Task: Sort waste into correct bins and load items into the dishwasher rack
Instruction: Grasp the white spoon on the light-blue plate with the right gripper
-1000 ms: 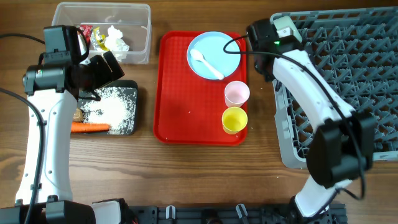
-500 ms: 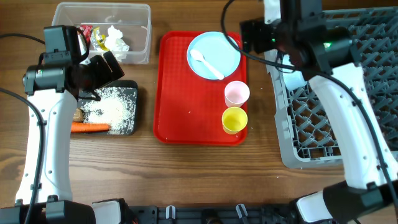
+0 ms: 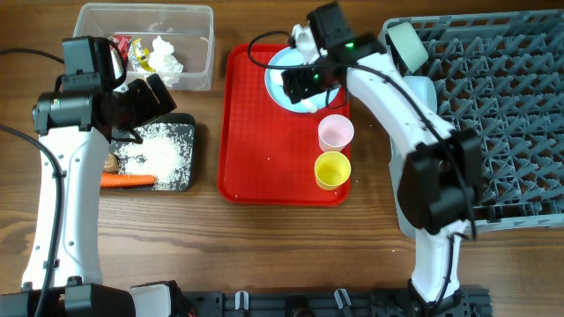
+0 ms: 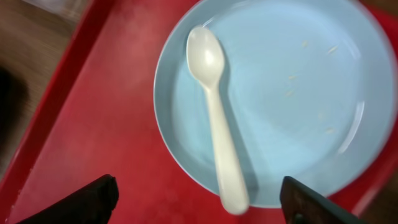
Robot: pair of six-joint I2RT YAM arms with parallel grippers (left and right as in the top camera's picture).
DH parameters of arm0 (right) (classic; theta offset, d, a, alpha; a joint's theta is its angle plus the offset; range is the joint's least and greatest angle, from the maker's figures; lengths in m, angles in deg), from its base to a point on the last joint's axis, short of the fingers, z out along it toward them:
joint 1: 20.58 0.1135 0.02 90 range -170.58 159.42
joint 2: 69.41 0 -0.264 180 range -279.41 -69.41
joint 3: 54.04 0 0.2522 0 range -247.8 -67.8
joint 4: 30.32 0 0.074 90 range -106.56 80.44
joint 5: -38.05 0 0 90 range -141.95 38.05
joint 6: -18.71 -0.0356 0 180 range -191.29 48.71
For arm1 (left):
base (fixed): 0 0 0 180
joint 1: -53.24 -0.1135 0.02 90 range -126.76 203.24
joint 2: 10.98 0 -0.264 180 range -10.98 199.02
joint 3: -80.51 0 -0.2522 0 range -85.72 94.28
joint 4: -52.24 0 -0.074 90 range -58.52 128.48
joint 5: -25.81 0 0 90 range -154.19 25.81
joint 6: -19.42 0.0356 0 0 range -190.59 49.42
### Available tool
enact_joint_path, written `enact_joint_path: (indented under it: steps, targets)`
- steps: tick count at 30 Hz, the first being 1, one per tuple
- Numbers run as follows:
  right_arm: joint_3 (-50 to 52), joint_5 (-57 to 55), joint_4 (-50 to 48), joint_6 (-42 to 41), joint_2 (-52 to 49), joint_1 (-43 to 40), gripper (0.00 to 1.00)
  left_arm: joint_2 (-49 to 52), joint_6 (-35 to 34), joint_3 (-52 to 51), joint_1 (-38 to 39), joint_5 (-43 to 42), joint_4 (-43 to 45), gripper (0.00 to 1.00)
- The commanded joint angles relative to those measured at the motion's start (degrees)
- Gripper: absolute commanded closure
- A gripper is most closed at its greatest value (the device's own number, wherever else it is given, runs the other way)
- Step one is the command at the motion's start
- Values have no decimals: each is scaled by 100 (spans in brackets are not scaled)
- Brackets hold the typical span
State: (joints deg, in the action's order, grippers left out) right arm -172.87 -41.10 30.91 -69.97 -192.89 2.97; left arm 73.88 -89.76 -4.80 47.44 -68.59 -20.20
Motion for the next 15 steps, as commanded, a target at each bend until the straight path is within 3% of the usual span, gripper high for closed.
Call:
enact_joint_path:
  steps: [1, 15]
  targets:
    - [13, 229, -79, 0, -308, 7, 23, 35, 72, -37, -26, -63, -7, 0]
    - [175, 232, -227, 2, -883, 7, 42, 35, 72, -37, -26, -63, -4, 0]
